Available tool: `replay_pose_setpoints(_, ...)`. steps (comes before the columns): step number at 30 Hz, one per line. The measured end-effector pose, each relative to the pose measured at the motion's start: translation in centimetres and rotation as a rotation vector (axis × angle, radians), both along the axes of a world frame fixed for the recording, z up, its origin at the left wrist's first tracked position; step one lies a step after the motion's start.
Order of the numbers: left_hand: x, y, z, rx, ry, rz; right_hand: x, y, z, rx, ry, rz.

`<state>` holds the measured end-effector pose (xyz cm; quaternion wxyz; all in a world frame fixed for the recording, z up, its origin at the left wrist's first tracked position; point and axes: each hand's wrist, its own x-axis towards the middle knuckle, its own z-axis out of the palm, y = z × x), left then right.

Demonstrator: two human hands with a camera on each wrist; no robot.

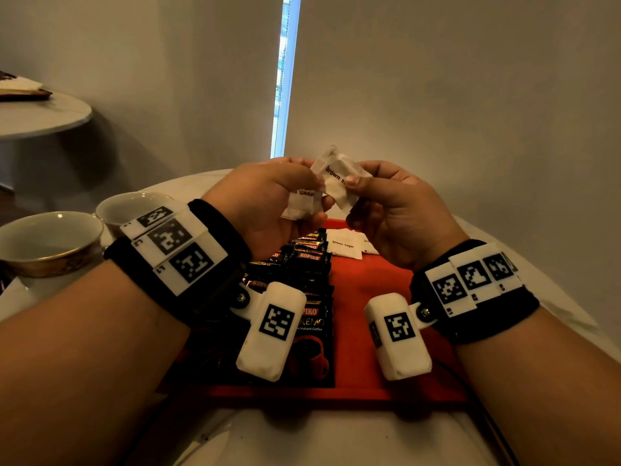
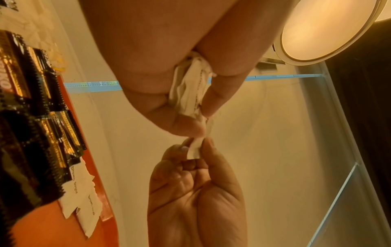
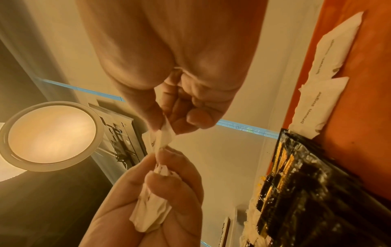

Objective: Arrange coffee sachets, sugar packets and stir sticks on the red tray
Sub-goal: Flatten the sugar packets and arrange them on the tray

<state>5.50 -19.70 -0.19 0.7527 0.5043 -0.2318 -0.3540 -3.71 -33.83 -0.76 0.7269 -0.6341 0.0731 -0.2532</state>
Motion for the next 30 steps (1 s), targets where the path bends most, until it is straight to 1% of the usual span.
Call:
replay_pose_setpoints(3,-0.1,0.1,-0.1,0.031,-0.026,-0.007,0.1,-0.2,-0.2,-0.031,0.008,-0.038)
replay_pose_setpoints(7,0.0,0.0,-0.2,0.072,-0.085,0.030,-0.2,-0.3,-0.1,-0.038,0.020,-0.011)
replay_pose_setpoints(13,0.0,0.1,0.0,0.063,-0.046,0.039,0.1,-0.6,-0.3,-0.017,0.012,-0.017)
replay_pose_setpoints(22,0.4,-0.1,-0.3,0.081,-0.029,0.044,0.2,-1.1,-0.3,-0.085,0.024,-0.011)
replay_pose_setpoints(26,0.6,-0.2,-0.3,0.076,0.027,0.045,0.1,-2.2,0.1,-0.074,0.031,-0.093)
replay_pose_setpoints(27,0.7,-0.1,-0.3,0.074,0.046,0.046,0.0,-2.7,0.3,-0.046,0.034,-0.139)
replay_pose_setpoints(30,0.8,-0.1,-0.2,0.066,0.076,0.054,-0.2,-4.9,-0.1,0.031,0.104,-0.361)
